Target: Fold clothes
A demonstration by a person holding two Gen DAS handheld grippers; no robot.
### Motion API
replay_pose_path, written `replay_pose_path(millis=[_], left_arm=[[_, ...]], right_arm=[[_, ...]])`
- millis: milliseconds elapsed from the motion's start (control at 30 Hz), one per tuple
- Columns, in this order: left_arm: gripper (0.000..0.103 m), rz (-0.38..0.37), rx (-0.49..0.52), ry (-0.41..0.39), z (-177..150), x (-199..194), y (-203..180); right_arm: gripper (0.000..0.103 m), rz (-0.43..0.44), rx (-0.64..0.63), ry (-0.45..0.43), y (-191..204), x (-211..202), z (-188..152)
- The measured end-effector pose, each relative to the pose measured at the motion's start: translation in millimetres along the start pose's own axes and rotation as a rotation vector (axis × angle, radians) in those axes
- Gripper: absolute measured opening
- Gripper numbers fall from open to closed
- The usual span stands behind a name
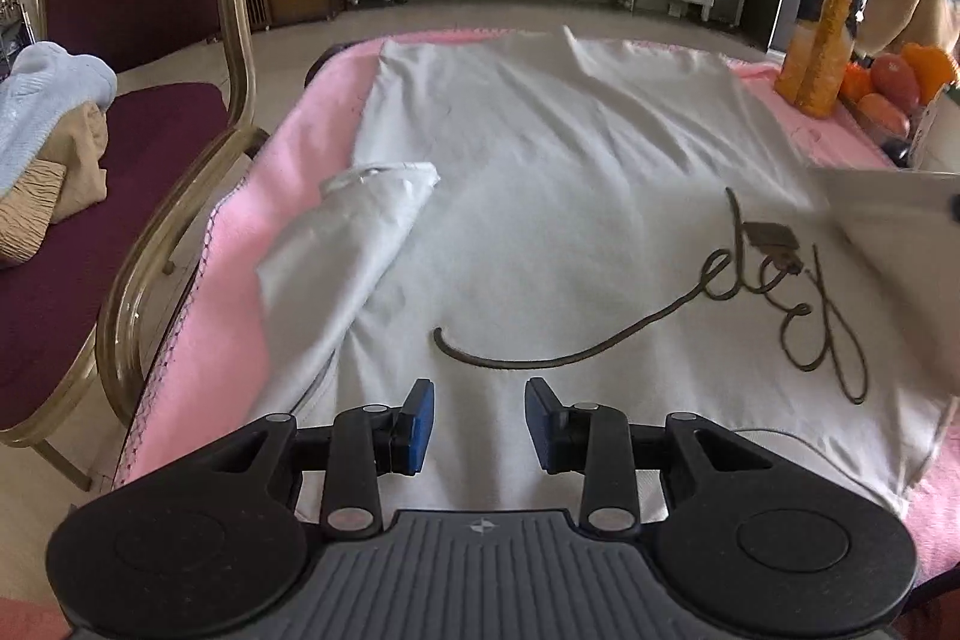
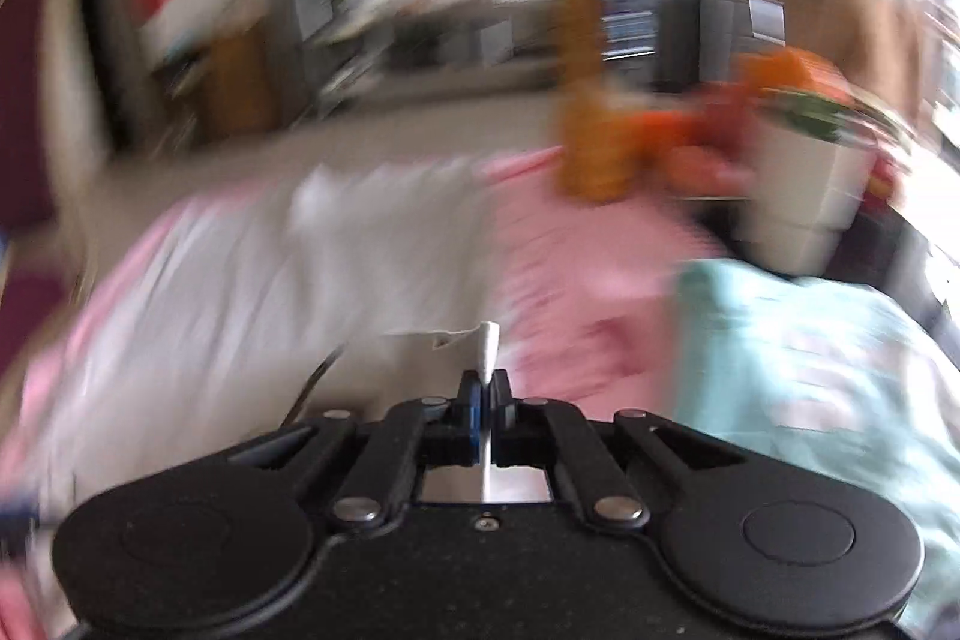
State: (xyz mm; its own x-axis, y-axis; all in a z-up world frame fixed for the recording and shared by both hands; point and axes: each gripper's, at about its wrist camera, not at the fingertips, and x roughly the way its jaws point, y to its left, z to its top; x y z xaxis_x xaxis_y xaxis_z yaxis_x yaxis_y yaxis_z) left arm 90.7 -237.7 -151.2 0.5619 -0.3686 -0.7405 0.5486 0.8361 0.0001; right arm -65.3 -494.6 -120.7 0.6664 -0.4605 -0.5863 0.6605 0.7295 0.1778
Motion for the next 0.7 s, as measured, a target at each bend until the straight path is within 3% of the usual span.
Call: replay_pose_path(millis=[100, 200, 367, 533, 633, 700], left_arm=[[0.034, -0.016, -0.007, -0.009, -2, -3, -1], [0.034, -0.013, 0.001, -0.007, -5, -2, -5], [0.034, 0.006, 0.042, 0.002, -10, -1, -13], [0.036, 0.012, 0.036, -0.001, -14, -9, -11], [0.036, 0.006, 0.012, 0.009, -14, -8, -7], [0.036, 0.003, -0.002, 0.020, -14, -6, -5]], right_arm=[[0.003, -0.086, 0.233, -0.027, -62, -12, 5], [0.003, -0.144, 0.374, 0.028, -102, -4, -9], [0.004, -0.256, 0.334, 0.096, -111, 4, -26], [0.011, -0.221, 0.363, 0.029, -103, -22, -25], [0.013, -0.092, 0.310, 0.009, -81, -26, -24], [0.016, 0.043, 0.256, 0.072, -59, -17, -26]])
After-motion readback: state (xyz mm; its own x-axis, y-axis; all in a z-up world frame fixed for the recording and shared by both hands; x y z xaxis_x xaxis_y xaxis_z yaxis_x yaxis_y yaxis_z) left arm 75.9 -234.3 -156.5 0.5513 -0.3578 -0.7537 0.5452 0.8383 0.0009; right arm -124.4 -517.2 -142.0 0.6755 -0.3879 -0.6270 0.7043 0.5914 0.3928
